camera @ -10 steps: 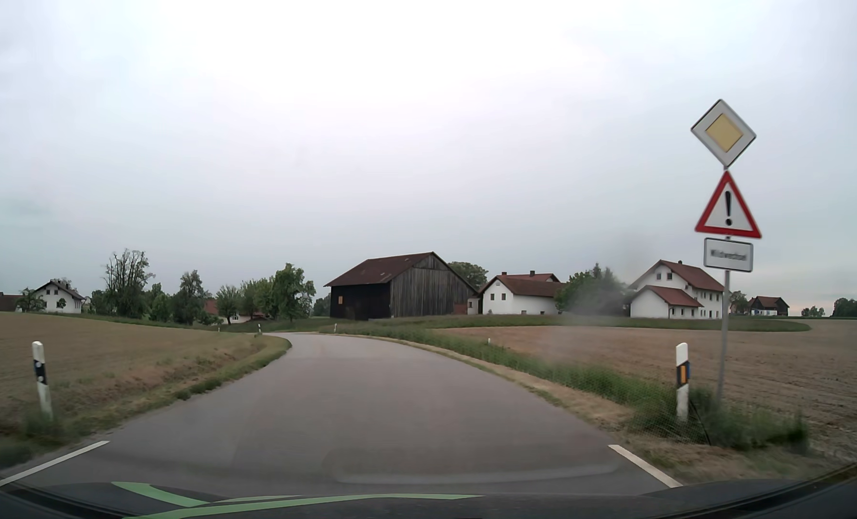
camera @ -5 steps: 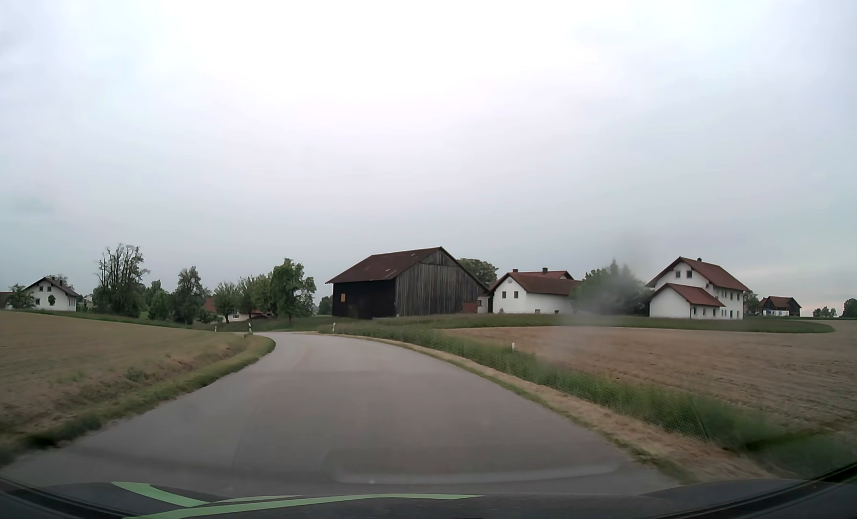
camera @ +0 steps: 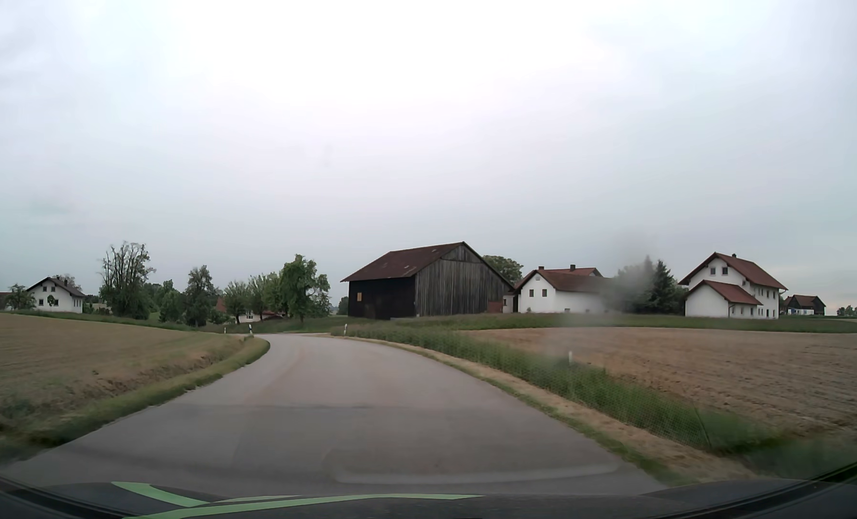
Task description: Follow the waypoints while adhering to traffic rules and regulations
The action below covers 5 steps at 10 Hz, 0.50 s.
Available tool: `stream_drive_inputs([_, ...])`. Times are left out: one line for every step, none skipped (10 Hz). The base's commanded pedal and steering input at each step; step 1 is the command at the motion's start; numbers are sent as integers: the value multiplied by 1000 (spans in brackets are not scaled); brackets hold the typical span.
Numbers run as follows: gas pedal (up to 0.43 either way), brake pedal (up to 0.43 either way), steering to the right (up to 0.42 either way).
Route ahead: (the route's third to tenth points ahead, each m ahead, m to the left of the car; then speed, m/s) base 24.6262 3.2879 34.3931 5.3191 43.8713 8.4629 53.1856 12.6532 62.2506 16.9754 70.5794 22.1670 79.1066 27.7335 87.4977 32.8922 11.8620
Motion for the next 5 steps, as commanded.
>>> stream_drive_inputs([299, 0, -45])
stream_drive_inputs([299, 0, -45])
stream_drive_inputs([299, 0, -44])
stream_drive_inputs([299, 0, -44])
stream_drive_inputs([299, 0, -44])
